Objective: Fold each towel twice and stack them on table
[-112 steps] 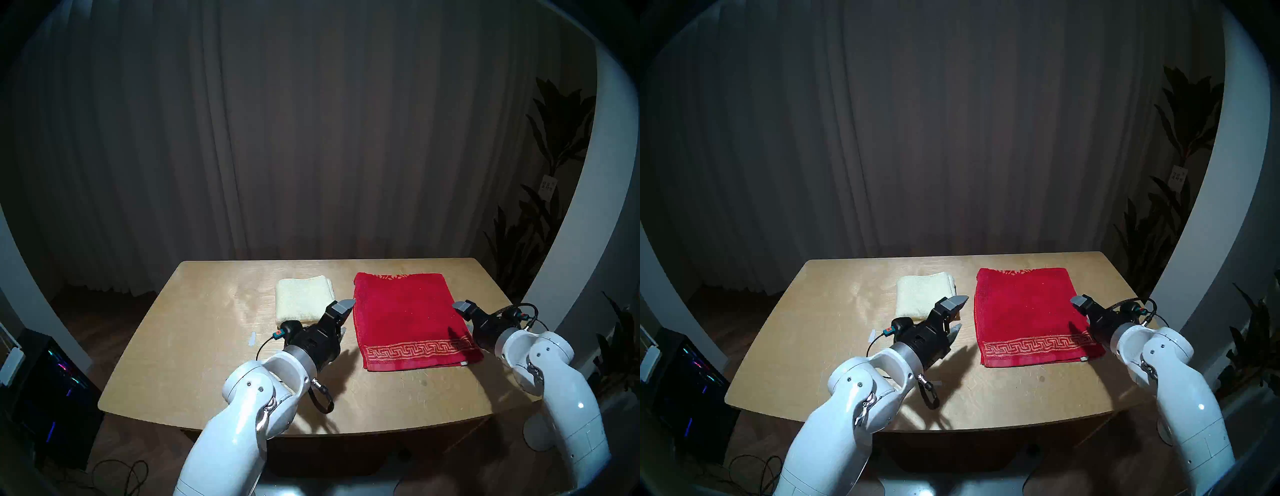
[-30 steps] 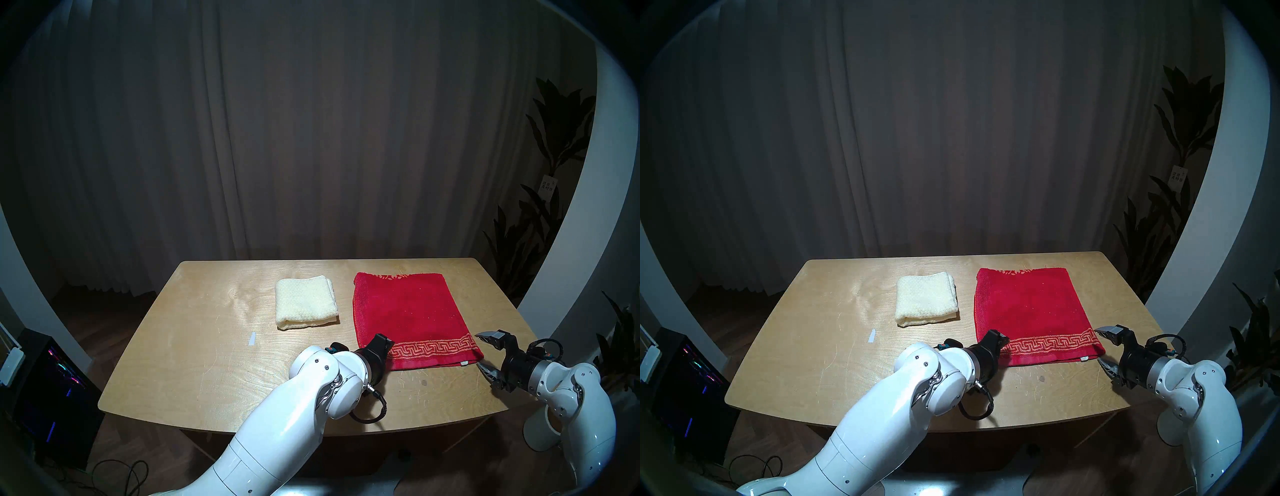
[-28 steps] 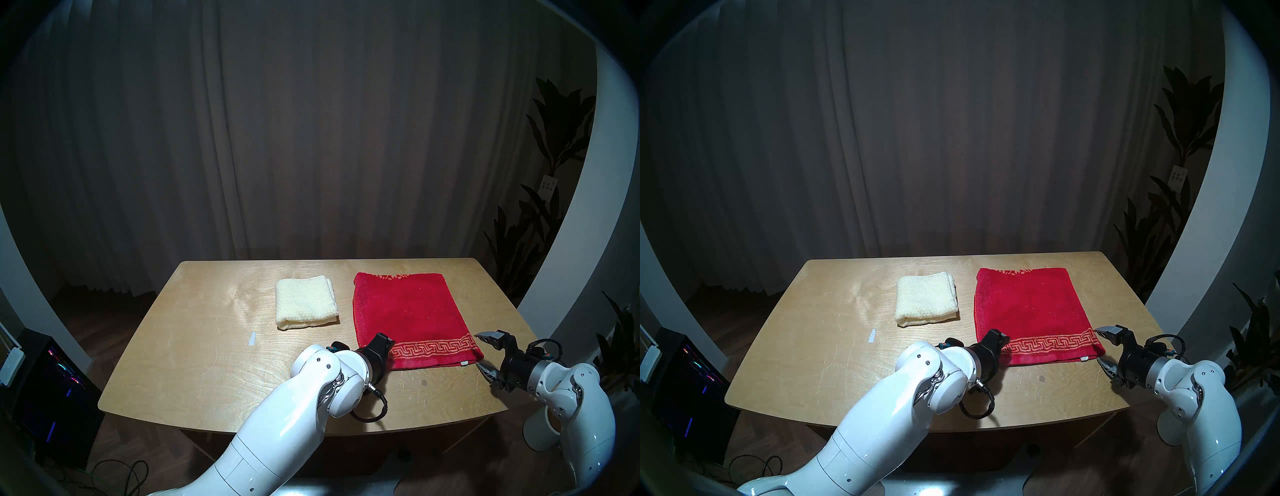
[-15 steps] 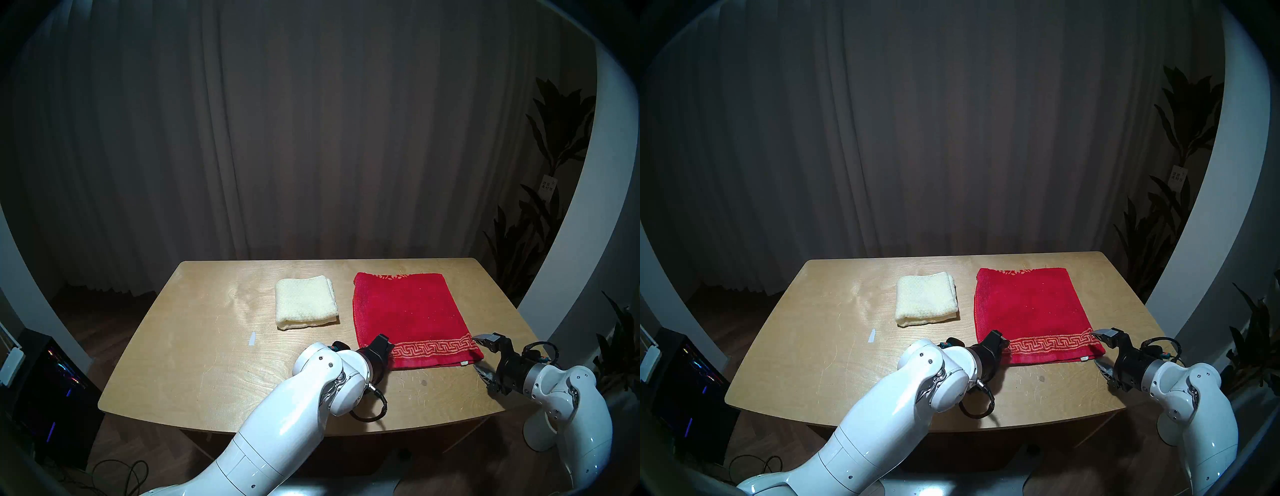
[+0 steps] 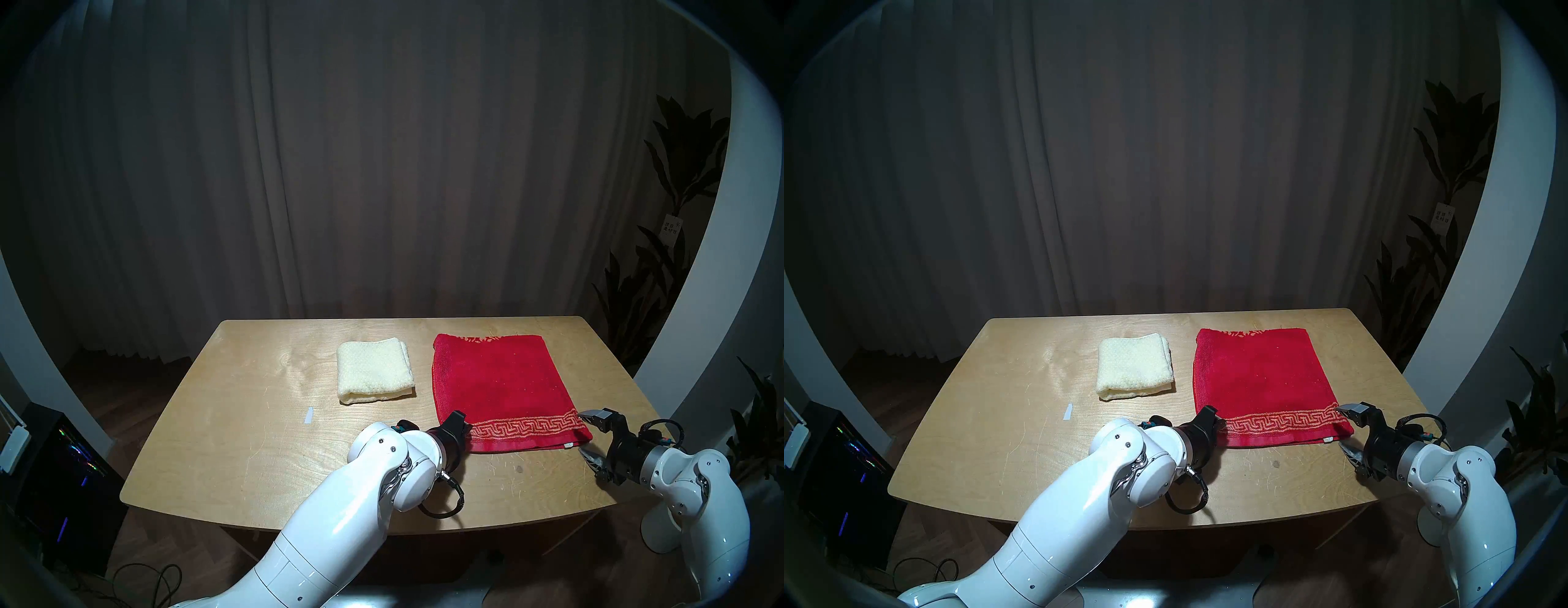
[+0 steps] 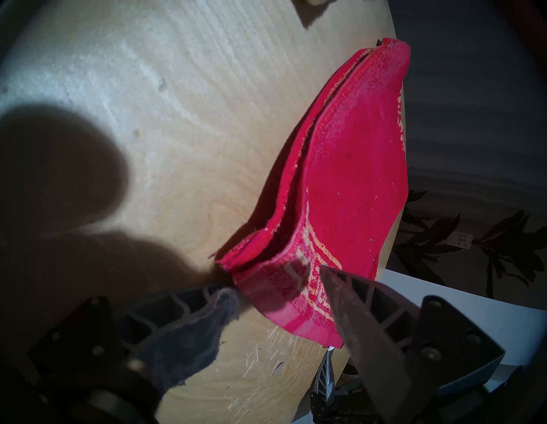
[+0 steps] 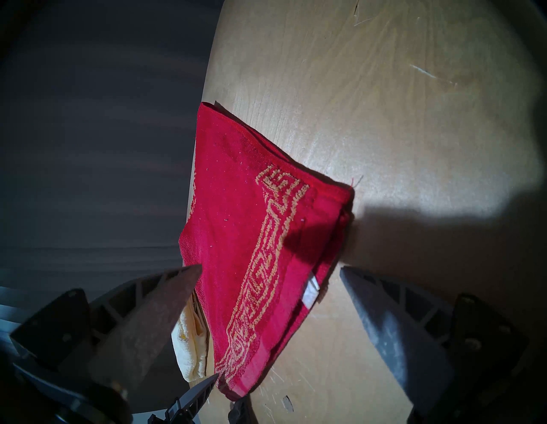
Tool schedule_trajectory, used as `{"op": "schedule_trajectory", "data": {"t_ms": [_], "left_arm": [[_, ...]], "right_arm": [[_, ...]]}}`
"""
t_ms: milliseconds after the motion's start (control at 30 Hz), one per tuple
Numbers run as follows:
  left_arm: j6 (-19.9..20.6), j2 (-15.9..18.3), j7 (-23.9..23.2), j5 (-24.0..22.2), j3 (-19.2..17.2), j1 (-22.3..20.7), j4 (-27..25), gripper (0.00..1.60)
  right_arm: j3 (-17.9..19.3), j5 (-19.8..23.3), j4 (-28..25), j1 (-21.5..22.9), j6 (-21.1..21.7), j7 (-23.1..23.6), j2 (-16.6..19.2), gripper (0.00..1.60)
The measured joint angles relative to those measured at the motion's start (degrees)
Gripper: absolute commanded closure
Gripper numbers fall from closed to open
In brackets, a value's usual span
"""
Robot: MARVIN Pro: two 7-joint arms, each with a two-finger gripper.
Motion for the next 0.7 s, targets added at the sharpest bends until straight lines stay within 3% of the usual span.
{"op": "schedule_trajectory", "data": {"t_ms": [500, 700], "left_arm": [[0.3, -0.1, -1.5, 0.1, -0.2, -1.1, 2.1, 0.31], [0.5, -0.1, -1.8, -0.1, -0.5, -1.6, 2.8, 0.31]], "right_arm": [[0.2, 0.0, -1.4, 0.4, -1.6, -1.1, -0.3, 0.0], [-2.1, -0.7, 2.6, 3.0, -3.8, -1.2, 0.5, 0.0]]}}
